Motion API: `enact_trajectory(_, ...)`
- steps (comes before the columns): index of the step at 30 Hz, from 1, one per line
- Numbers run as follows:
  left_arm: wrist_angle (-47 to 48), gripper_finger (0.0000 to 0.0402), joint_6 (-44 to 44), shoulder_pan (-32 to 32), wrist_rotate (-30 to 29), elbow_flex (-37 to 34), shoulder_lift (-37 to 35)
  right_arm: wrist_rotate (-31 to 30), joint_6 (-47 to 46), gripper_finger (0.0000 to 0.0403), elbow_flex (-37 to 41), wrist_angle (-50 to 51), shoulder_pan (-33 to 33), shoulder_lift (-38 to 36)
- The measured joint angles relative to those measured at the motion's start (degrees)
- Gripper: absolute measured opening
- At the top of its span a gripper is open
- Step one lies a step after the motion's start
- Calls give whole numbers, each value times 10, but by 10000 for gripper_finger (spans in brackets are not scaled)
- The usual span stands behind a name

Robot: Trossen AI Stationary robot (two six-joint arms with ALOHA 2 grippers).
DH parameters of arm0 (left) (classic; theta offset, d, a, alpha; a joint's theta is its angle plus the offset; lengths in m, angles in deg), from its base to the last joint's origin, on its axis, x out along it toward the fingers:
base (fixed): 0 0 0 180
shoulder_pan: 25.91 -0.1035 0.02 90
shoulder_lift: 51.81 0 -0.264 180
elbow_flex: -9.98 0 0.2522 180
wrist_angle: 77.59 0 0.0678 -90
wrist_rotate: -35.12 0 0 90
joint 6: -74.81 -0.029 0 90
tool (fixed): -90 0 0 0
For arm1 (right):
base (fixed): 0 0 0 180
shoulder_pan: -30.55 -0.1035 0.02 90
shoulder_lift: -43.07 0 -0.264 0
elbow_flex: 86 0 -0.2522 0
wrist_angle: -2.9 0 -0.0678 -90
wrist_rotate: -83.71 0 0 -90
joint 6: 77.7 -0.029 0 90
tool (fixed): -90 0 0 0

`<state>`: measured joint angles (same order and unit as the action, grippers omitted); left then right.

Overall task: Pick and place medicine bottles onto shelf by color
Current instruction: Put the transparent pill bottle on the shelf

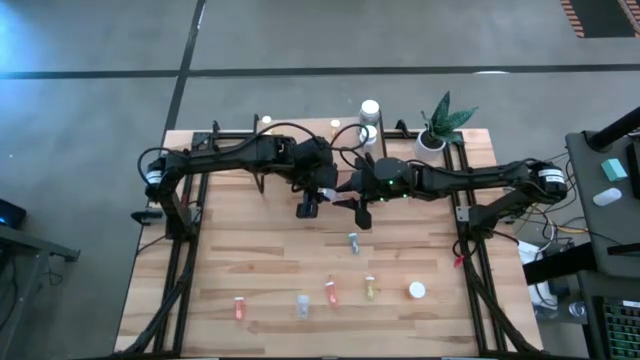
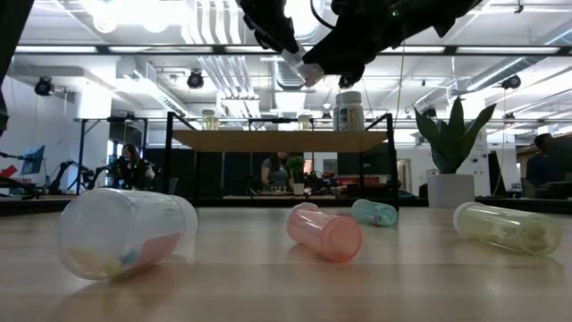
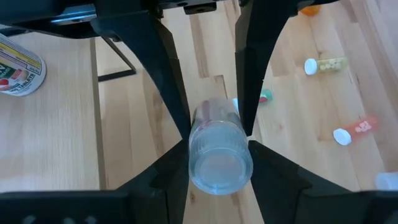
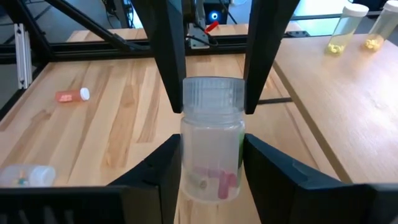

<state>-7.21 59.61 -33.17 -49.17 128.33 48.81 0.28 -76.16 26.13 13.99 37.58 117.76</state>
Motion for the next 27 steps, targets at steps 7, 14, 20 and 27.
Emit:
enact_trajectory(7, -1, 130, 0, 2, 0, 0, 0, 0, 0, 153, 0, 2, 0, 0)
enact_trajectory(14, -7, 133, 0, 2, 0, 0, 0, 0, -5, 146, 0, 6, 0, -4)
enact_trajectory(20, -7, 189, 13, 3, -18, 0, -10, -3, -3, 147, 2, 9, 1, -7)
enact_trajectory(27, -10, 243, 14, 3, -35, 0, -40, -3, 5, 146, 2, 5, 5, -7)
